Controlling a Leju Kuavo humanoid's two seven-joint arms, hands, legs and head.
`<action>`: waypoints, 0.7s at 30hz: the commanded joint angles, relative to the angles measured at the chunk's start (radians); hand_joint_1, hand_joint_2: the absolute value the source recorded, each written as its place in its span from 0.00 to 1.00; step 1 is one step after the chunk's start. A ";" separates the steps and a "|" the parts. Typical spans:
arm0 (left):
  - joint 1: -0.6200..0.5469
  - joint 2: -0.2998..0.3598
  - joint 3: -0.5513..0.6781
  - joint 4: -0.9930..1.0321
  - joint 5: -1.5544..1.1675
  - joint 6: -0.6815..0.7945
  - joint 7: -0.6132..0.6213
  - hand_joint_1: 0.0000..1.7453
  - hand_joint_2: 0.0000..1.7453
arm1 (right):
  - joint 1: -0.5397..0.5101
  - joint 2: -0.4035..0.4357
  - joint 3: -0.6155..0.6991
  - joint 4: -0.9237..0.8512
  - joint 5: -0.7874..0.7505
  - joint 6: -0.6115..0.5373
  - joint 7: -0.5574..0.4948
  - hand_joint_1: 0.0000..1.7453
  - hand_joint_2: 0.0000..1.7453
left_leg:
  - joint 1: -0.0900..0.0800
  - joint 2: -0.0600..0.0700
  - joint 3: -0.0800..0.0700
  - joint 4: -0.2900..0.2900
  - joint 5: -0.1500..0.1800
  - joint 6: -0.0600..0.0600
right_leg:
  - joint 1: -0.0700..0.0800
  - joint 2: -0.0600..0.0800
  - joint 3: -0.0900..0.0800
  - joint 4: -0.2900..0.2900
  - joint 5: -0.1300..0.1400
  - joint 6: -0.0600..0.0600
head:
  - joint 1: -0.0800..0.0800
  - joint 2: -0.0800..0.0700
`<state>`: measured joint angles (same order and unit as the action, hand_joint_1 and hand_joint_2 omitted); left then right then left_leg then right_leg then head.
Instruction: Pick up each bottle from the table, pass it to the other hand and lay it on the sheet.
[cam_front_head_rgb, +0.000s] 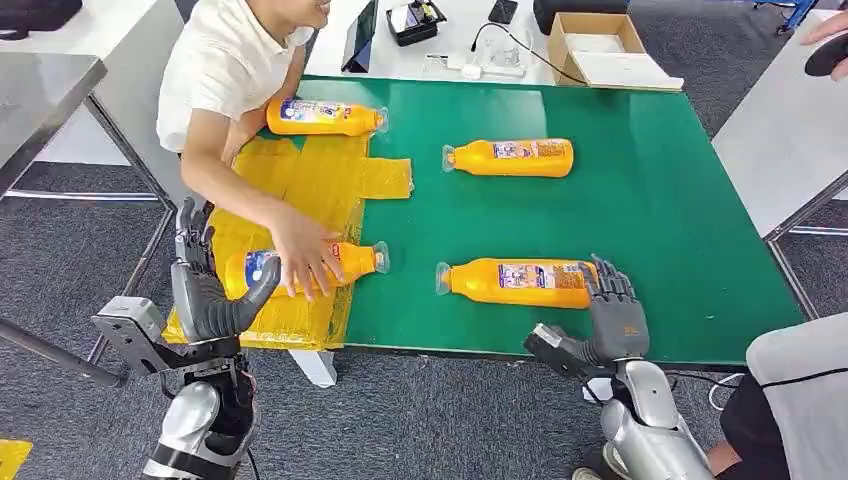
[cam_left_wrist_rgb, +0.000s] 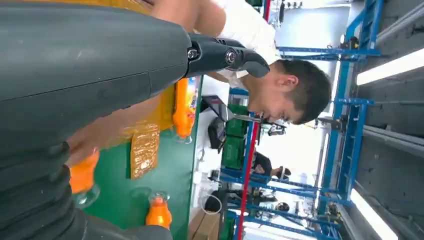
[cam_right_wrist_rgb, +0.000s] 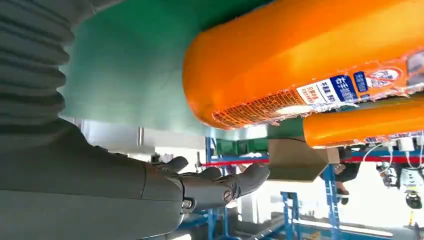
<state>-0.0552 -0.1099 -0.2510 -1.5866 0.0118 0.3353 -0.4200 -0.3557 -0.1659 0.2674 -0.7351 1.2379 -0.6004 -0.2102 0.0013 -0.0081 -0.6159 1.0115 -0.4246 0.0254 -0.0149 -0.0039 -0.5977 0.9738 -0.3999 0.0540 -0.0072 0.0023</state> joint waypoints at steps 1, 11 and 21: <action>-0.017 0.011 -0.038 0.019 -0.001 0.003 0.006 0.00 1.00 | -0.096 0.001 0.044 0.137 0.018 0.009 0.017 0.00 1.00 | 0.000 0.002 0.005 0.000 -0.003 -0.001 | 0.000 0.002 0.004 0.000 -0.002 -0.002 | 0.000 0.000; -0.084 0.003 -0.073 0.088 0.006 -0.012 0.017 0.00 1.00 | -0.268 0.040 0.113 0.285 0.068 0.110 0.031 0.00 1.00 | 0.000 0.004 0.003 0.000 -0.001 -0.001 | 0.000 0.003 0.002 0.001 0.000 -0.002 | 0.000 0.000; -0.095 -0.003 -0.076 0.093 0.035 -0.027 0.028 0.00 1.00 | -0.292 0.061 0.104 0.330 0.033 0.177 0.018 0.00 1.00 | 0.000 0.002 0.006 0.000 -0.002 -0.002 | 0.000 0.002 0.005 0.001 -0.002 -0.003 | 0.000 0.000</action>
<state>-0.1041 -0.1179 -0.3079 -1.5637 0.0355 0.3151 -0.3998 -0.5783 -0.1346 0.3422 -0.5260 1.2798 -0.4451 -0.1835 0.0013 -0.0081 -0.6160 1.0116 -0.4239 0.0256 -0.0150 -0.0039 -0.5978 0.9741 -0.3995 0.0541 -0.0072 0.0023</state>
